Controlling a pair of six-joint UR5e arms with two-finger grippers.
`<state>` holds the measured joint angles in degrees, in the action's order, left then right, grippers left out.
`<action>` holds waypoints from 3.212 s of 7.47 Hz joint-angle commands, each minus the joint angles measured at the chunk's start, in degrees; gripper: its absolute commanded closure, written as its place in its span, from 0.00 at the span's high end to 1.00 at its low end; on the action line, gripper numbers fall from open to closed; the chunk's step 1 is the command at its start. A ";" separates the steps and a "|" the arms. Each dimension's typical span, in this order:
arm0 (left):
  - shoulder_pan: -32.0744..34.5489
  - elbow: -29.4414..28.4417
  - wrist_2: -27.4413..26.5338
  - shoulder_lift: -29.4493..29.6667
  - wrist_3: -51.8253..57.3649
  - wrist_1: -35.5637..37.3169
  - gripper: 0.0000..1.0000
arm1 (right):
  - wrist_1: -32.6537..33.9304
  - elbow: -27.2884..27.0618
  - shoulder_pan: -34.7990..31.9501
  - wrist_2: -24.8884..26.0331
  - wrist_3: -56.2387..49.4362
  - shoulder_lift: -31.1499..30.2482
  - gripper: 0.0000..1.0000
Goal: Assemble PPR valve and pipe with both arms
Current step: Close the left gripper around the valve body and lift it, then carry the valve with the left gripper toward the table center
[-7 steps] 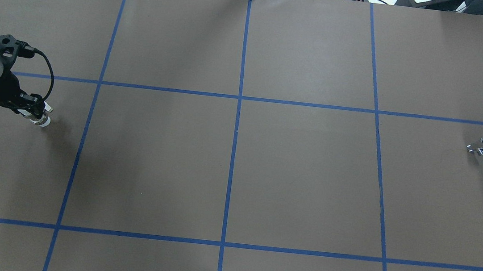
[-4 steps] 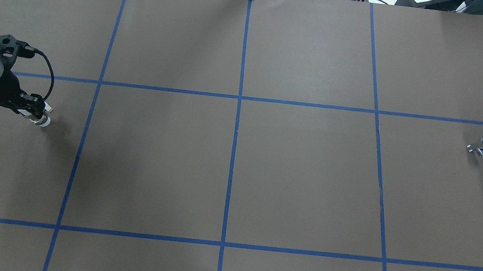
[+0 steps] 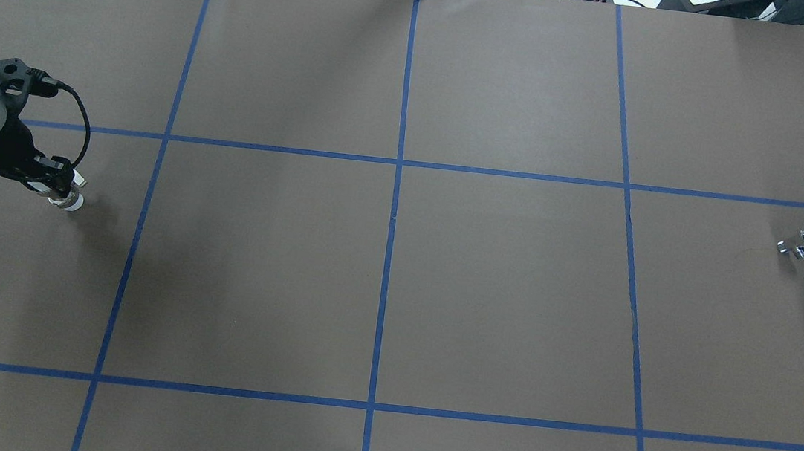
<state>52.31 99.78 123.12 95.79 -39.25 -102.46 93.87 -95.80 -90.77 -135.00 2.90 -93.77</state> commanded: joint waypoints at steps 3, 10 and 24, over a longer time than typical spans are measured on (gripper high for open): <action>0.25 4.88 5.37 0.10 -3.44 2.08 0.00 | -0.18 -0.18 0.06 0.09 -0.09 0.17 0.99; -9.29 -5.32 -2.86 46.54 -18.20 40.51 0.00 | -0.26 -1.50 0.06 -0.53 -0.18 0.17 0.99; -16.27 -36.32 -6.84 57.14 -26.84 11.85 0.00 | -0.18 -1.24 0.06 -0.70 -0.09 0.87 0.99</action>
<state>36.13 64.13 116.29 152.93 -66.10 -89.77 93.69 -97.06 -90.70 -135.71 2.82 -92.94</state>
